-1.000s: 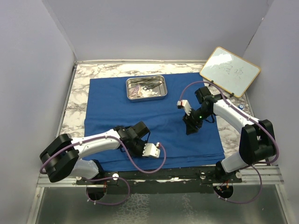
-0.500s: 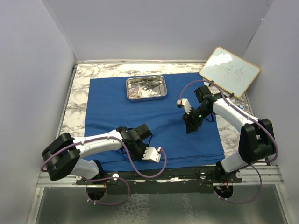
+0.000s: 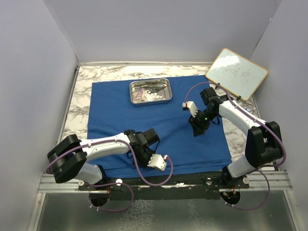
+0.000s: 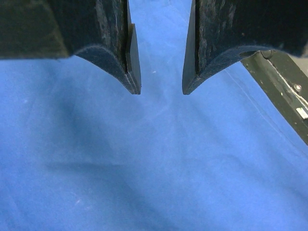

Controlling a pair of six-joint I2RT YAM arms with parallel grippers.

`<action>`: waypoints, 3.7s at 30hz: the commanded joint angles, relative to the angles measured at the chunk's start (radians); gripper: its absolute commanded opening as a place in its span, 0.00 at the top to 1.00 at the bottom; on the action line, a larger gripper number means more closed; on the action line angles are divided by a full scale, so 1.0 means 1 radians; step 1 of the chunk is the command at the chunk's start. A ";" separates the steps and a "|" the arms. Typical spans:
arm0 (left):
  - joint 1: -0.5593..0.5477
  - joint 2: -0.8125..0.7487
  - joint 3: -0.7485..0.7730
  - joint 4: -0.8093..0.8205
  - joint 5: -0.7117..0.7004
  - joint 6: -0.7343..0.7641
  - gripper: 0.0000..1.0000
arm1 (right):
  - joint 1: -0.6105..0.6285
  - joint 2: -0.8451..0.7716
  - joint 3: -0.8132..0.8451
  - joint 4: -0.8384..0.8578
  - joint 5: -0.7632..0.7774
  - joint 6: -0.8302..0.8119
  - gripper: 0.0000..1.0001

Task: Open and lay out the surgical kit
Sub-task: Smooth out the surgical kit at the center of the board.

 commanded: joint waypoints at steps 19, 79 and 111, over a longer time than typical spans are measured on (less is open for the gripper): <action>-0.025 -0.058 0.064 -0.141 0.156 0.074 0.47 | 0.001 0.071 -0.034 0.005 0.211 0.024 0.60; 0.919 0.513 0.381 0.668 -0.352 -0.607 0.30 | 0.014 0.063 -0.145 0.331 0.063 0.046 0.69; 0.919 0.520 0.340 0.704 -0.414 -0.608 0.30 | 0.082 0.246 -0.145 -0.161 -0.080 -0.195 0.79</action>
